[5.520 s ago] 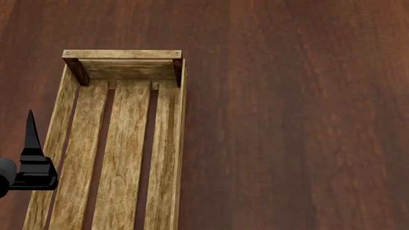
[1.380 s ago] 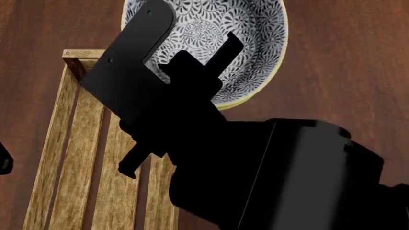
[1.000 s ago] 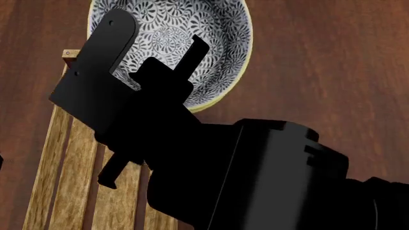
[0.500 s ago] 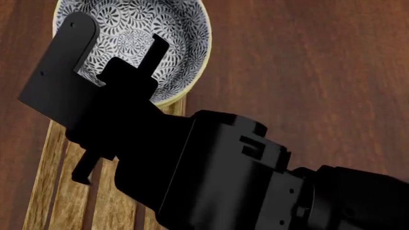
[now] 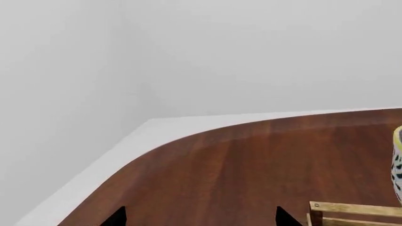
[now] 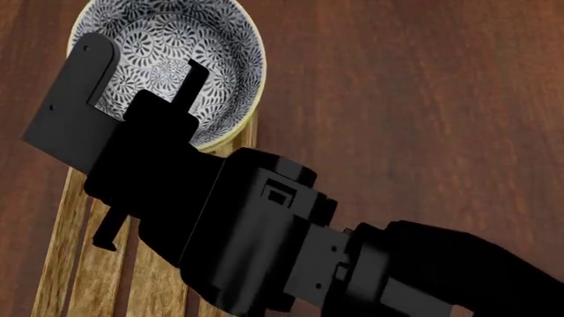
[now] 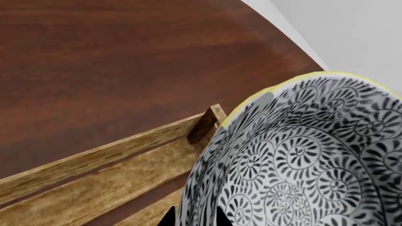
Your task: Stack the left bowl on the right bowl and place them in the tray.
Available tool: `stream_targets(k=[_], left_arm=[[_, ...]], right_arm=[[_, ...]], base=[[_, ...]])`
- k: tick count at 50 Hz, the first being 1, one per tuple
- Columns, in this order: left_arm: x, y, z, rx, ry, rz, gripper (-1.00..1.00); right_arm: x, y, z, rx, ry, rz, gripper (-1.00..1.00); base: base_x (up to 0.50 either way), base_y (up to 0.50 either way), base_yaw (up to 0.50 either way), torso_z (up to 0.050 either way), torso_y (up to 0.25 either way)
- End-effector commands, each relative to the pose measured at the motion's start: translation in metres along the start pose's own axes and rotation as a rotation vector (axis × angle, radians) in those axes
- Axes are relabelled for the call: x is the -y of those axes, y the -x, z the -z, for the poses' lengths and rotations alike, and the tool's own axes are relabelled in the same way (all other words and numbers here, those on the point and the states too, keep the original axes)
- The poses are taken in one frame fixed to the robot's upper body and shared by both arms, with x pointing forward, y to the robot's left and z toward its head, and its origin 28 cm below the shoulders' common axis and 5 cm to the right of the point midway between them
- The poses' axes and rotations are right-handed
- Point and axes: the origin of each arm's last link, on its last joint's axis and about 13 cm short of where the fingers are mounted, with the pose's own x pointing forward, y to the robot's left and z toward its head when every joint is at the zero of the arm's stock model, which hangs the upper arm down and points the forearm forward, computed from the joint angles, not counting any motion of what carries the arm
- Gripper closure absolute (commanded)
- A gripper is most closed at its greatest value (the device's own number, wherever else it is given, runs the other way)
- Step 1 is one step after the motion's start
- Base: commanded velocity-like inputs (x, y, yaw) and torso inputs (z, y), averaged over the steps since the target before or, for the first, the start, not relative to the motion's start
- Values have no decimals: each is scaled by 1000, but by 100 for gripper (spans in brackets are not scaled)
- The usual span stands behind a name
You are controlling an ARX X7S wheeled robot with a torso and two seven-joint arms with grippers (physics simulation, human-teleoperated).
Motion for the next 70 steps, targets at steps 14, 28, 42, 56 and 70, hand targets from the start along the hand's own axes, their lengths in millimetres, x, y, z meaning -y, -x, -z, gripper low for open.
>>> stream_targets(k=[14, 28, 42, 56, 70], left_arm=[[-8, 3, -4, 0, 12, -17, -100], [-11, 3, -5, -4, 17, -29, -100], [-13, 3, -4, -7, 21, -35, -100], [-13, 3, -4, -8, 20, -37, -100], [-14, 4, -5, -6, 21, -39, -100]], right_arm=[[-8, -31, 4, -29, 68, -17, 100], [-13, -41, 15, -58, 58, -42, 100], [-22, -42, 19, -71, 68, -94, 100], [-28, -44, 26, -86, 63, -115, 100], [-39, -41, 26, -91, 72, -166, 100]], base=[[0, 0, 0, 0, 1], [0, 0, 0, 0, 1], [0, 0, 0, 1, 1], [0, 0, 0, 0, 1], [0, 0, 0, 1, 1]])
